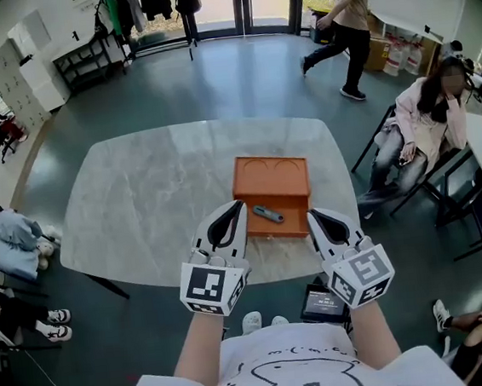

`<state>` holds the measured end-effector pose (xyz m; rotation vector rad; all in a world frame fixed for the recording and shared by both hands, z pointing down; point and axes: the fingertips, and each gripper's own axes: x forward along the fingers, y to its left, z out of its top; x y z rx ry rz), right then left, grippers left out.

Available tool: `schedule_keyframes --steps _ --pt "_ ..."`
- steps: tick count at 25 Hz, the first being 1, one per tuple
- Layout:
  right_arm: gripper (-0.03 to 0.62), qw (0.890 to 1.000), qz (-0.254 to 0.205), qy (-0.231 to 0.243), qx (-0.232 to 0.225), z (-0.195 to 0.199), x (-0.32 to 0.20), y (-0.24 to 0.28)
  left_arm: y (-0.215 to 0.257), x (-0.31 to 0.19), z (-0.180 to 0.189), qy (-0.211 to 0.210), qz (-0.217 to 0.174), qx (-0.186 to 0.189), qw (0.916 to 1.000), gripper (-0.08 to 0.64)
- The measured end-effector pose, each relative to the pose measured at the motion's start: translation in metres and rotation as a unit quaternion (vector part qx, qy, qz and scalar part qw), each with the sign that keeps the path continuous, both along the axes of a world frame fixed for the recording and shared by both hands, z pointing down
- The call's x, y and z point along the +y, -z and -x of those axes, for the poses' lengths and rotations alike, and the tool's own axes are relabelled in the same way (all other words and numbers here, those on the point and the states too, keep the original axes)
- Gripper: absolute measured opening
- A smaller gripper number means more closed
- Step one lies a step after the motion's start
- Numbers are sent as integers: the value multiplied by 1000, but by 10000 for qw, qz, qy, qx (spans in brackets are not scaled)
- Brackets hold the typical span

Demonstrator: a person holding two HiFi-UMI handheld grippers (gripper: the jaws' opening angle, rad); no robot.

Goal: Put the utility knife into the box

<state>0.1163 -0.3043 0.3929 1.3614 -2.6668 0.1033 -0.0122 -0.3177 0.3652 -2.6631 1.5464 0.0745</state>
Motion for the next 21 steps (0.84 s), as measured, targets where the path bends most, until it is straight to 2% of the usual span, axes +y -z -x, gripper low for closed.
schedule_keyframes --steps 5,21 --pt "8 10000 -77 24 50 -8 1 2 -1 1 -12 -21 -19 -32 10000 15" --pt "8 9998 -152 47 73 -10 3 4 -2 4 -15 7 -36 -100 9999 15"
